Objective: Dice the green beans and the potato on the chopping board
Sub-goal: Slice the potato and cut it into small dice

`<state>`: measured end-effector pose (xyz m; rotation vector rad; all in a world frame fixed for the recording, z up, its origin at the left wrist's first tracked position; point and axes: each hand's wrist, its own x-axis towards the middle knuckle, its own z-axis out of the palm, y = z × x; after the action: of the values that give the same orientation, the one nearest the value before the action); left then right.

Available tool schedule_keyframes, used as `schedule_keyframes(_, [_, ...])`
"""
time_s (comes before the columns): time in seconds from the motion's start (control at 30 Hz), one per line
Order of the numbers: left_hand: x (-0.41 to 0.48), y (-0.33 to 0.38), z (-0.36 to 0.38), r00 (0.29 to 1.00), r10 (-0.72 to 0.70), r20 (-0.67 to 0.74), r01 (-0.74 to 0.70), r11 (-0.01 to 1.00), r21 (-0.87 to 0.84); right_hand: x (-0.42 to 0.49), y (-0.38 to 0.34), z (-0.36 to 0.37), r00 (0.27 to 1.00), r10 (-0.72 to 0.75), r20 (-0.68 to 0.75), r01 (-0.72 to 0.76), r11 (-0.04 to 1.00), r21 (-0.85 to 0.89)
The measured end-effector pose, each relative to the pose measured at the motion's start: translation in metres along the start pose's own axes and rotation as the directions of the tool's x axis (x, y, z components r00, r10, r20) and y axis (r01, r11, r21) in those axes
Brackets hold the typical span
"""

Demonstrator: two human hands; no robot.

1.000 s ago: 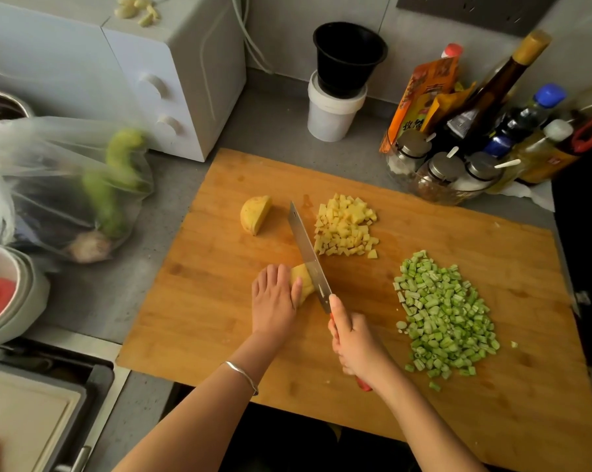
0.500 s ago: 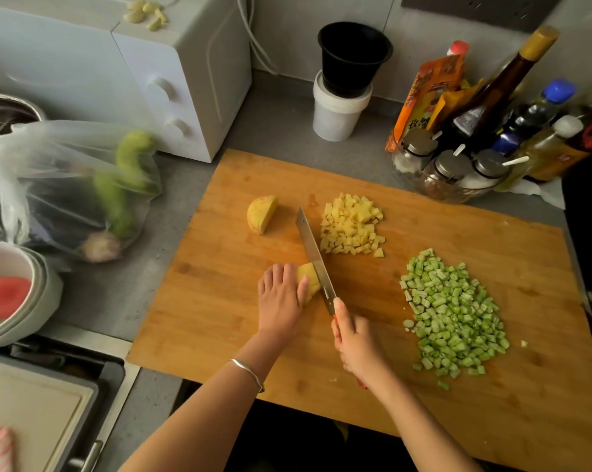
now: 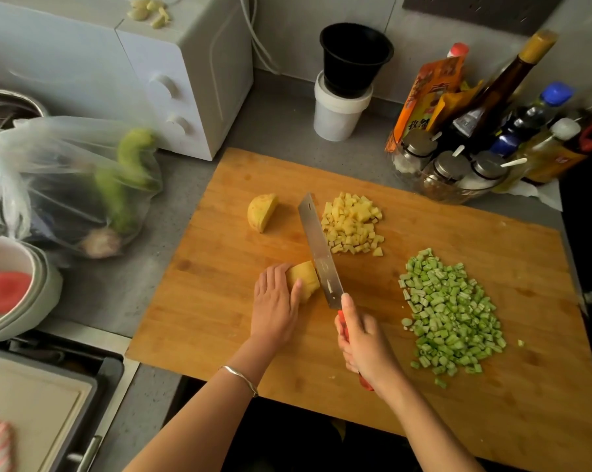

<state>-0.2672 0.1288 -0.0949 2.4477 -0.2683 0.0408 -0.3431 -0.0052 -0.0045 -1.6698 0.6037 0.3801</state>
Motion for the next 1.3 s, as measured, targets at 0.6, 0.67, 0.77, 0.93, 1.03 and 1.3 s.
schedule_keyframes(0.6, [0.002,0.003,0.004,0.998,-0.032,0.052,0.027,0.994,0.108,-0.004,-0.006,-0.005,0.990,0.118,0.078,-0.111,0.990,-0.090])
schedule_keyframes(0.67, [0.003,0.003,0.004,0.999,-0.027,0.039,0.022,0.994,0.110,-0.004,-0.006,-0.006,0.987,0.135,0.088,-0.127,0.988,-0.083])
schedule_keyframes(0.77, [0.004,0.003,0.004,0.998,-0.039,0.043,0.034,0.994,0.102,0.009,-0.008,0.000,0.990,0.126,0.066,-0.119,0.988,-0.102])
schedule_keyframes(0.93, [0.002,0.006,0.004,0.999,-0.034,0.042,0.030,0.995,0.098,0.008,0.006,0.005,0.991,0.134,0.023,-0.129,0.981,-0.148])
schedule_keyframes(1.03, [0.003,0.005,0.002,0.998,-0.034,0.049,0.029,0.995,0.092,0.012,0.009,0.012,0.993,0.110,-0.041,-0.117,0.964,-0.241])
schedule_keyframes(1.3, [0.002,0.003,0.002,0.997,-0.035,0.069,0.031,0.998,0.061,0.025,0.009,0.007,0.991,0.122,-0.057,-0.129,0.982,-0.136])
